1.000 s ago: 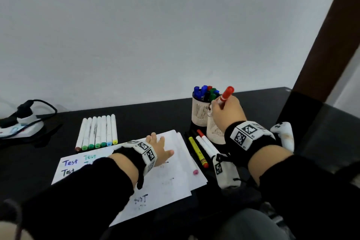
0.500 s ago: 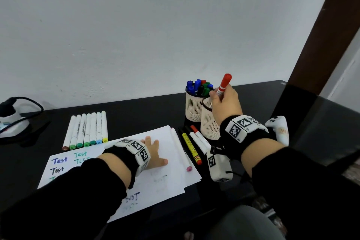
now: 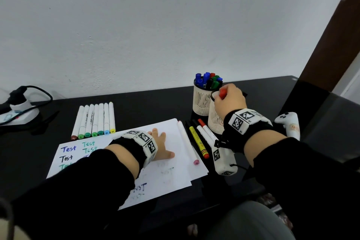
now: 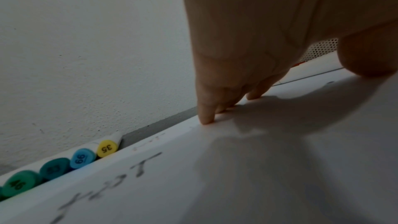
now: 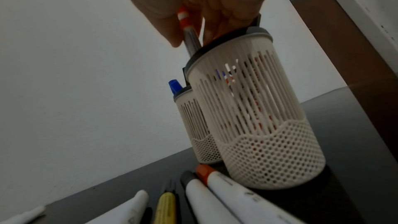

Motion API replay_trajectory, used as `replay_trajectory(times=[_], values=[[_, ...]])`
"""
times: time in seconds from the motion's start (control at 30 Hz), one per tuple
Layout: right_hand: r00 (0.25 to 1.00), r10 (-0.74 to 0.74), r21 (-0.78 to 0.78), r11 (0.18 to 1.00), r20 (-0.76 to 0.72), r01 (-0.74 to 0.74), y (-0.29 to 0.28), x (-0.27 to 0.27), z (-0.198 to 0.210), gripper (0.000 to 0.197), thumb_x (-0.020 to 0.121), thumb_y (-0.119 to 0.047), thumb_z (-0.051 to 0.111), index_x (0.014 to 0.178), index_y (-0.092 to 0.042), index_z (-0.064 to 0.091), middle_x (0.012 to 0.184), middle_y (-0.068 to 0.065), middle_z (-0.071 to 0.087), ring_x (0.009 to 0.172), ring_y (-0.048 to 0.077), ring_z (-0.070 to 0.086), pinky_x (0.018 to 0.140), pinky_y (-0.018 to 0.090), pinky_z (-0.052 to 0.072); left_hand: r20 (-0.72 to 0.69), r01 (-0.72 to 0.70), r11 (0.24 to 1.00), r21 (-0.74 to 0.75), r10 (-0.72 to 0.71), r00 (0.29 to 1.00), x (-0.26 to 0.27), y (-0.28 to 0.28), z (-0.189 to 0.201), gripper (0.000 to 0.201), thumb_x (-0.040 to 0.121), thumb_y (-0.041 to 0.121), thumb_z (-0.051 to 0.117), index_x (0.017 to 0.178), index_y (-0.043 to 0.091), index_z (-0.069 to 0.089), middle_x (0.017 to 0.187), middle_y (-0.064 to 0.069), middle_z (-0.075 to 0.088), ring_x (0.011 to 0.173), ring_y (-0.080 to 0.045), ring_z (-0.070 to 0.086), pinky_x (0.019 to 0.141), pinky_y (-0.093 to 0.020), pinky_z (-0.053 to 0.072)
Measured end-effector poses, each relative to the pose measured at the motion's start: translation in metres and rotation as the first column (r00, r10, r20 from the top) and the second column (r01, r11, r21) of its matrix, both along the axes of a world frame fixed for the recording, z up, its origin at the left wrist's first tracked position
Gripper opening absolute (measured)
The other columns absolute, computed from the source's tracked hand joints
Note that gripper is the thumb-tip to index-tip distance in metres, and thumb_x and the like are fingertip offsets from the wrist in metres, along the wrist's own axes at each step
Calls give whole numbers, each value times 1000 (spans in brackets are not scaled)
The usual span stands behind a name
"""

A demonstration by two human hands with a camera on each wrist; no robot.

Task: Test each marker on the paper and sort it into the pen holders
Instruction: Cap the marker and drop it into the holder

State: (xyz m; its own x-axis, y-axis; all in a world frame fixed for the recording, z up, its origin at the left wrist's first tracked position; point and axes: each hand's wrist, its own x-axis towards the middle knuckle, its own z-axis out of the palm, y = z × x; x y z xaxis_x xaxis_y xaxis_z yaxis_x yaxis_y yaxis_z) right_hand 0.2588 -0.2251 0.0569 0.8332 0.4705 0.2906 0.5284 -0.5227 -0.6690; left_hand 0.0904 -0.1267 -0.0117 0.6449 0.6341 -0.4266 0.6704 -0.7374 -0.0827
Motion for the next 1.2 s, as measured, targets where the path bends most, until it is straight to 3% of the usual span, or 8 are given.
replay_trajectory(times=[0.13, 0.27, 0.4, 0.57, 0.7, 0.9, 1.03, 1.2], values=[[1000, 14, 24, 1000, -15, -13, 1, 2, 1, 22, 94, -20, 51, 116, -15, 51, 119, 7, 55, 106, 24, 56, 85, 35, 50, -2, -2, 1000, -3, 2, 1000, 0, 2, -1, 82, 91, 57, 40, 150, 12, 4, 156, -14, -4, 143, -32, 9, 115, -45, 18], [998, 19, -65, 998, 65, -15, -3, -4, 7, 24, 94, -25, 52, 115, -15, 56, 126, 9, 48, 121, 27, 42, 101, 37, 38, -6, -4, 1000, -4, 4, 1000, 0, 2, 0, 83, 91, 58, 40, 150, 12, 4, 156, -14, -3, 143, -32, 10, 115, -45, 18], [992, 38, -98, 995, 121, -26, -8, -16, 20, 23, 97, -27, 46, 111, -13, 58, 128, 10, 45, 124, 28, 33, 98, 35, 34, -32, -6, 1000, 0, 6, 999, -3, 7, 2, 85, 88, 62, 40, 150, 16, 4, 156, -12, -2, 142, -33, 14, 113, -47, 19], [986, 105, -152, 985, 129, -85, -1, -37, 36, 23, 97, -29, 42, 104, -13, 56, 123, 9, 48, 121, 28, 36, 96, 39, 36, -80, -7, 1000, 25, 9, 997, -23, 15, 9, 89, 84, 67, 42, 150, 21, 5, 157, -7, 0, 143, -31, 15, 114, -48, 20], [972, 211, -240, 954, 104, -181, 18, -59, 41, 19, 97, -30, 41, 93, -16, 52, 106, 8, 58, 106, 27, 51, 86, 33, 42, -89, 4, 999, 32, -1, 996, -49, 19, 17, 88, 84, 65, 46, 150, 21, 10, 158, -6, 7, 142, -27, 19, 114, -44, 20], [908, 416, -409, 837, 43, -364, 49, -102, 46, 15, 99, -31, 38, 96, -19, 46, 93, 1, 54, 86, 21, 50, 65, 25, 36, -70, -65, 997, -30, 62, 996, -100, 31, 22, 88, 84, 58, 54, 150, 22, 10, 157, -4, 8, 142, -26, 20, 115, -42, 20], [867, 499, -439, 781, 9, -445, 81, -123, 37, 15, 97, -31, 42, 95, -17, 49, 95, 2, 56, 84, 20, 51, 70, 27, 37, -59, -125, 989, -81, 120, 991, -132, 43, 22, 90, 84, 56, 57, 150, 24, 4, 158, -2, 0, 144, -25, 14, 116, -43, 17], [817, 574, -613, 630, -44, -476, 122, -145, 16, 24, 94, -28, 48, 109, -13, 58, 110, 5, 62, 100, 23, 58, 75, 27, 42, -54, -173, 978, -115, 168, 984, -161, 57, 26, 90, 86, 52, 55, 151, 20, 1, 158, -5, -7, 145, -24, 9, 117, -39, 15]])
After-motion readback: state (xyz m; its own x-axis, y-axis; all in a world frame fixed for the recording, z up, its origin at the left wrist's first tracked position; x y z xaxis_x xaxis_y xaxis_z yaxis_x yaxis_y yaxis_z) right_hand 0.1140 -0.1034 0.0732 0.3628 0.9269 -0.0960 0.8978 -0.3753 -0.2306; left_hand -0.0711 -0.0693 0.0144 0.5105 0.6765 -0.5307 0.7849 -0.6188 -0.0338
